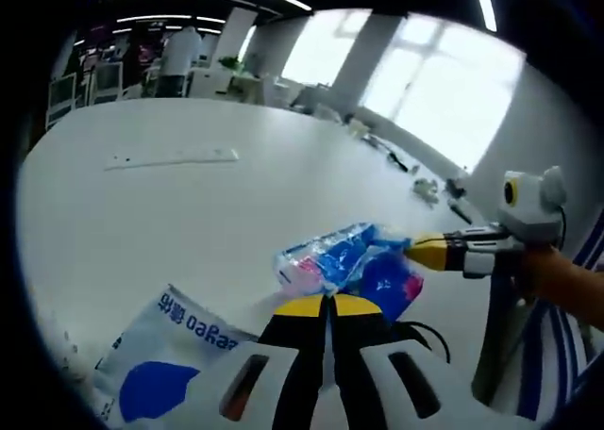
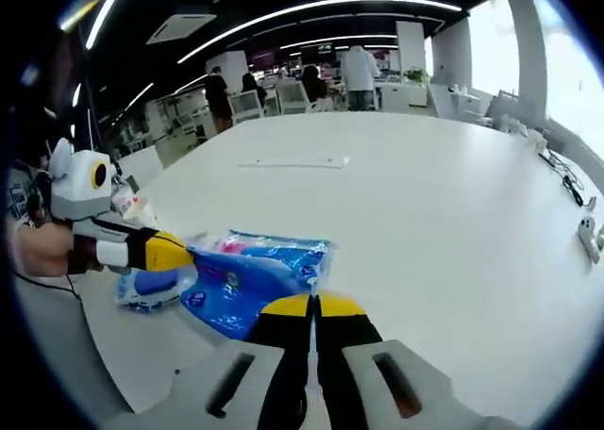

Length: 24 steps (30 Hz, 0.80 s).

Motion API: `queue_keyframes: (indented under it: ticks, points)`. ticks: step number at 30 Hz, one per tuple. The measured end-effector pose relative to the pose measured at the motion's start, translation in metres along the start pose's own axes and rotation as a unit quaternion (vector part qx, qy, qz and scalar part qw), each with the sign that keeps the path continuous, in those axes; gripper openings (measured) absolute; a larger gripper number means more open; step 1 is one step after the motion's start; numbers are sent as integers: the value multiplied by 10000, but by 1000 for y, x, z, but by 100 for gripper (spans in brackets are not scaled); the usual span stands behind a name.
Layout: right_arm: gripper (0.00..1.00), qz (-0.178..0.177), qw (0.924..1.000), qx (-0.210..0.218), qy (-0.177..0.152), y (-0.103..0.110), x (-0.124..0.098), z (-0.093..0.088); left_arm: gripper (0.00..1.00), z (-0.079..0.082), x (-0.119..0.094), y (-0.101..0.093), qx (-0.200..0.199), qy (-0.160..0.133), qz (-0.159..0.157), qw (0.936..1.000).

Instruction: Arrange the tabletop items into an orderly group along one side of the table until the central work area is clear of visible clutter.

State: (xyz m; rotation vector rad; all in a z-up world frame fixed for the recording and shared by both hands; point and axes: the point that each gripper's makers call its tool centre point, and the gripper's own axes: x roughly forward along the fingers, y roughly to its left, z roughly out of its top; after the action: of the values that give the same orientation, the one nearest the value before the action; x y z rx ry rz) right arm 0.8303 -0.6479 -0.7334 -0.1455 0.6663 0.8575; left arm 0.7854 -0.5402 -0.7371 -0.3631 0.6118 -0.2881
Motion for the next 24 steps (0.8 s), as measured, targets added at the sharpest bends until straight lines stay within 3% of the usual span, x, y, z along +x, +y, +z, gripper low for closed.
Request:
queue_keyframes:
  ticks: [24]
  points:
    - [0,-170,9991,374,69,-28,13,-27,0,-19,31,-2,-168,46,-68,9998]
